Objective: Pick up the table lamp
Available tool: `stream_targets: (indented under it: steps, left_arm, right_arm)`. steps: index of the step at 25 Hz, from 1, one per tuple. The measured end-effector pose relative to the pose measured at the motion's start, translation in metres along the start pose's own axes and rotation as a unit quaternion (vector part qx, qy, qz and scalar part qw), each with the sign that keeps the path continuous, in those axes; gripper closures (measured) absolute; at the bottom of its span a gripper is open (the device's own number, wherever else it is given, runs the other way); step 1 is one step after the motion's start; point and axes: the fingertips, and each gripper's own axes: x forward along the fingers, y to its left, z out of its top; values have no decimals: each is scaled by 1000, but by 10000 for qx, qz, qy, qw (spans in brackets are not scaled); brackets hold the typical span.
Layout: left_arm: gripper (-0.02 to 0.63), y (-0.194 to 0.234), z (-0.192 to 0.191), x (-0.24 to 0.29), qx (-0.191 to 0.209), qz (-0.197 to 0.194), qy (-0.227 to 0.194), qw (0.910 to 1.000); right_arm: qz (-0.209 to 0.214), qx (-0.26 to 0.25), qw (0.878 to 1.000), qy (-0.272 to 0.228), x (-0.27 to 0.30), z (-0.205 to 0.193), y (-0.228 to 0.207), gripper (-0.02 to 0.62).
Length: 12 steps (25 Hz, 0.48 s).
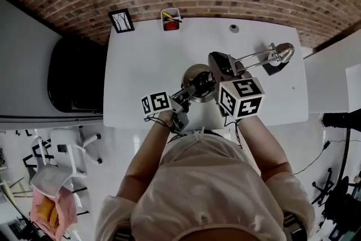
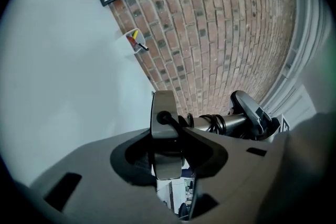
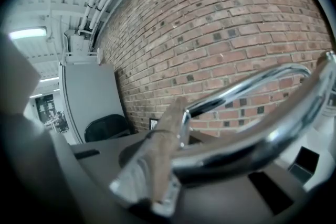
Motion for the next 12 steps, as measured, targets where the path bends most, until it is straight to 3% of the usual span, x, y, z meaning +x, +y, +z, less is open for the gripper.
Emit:
stream_targets:
  steps: [12]
  left_arm:
    - [460,-70,41,-4,454,-414,-256,9978]
  right_arm:
    - [76,-500,9974,-516,-18,80,16,558]
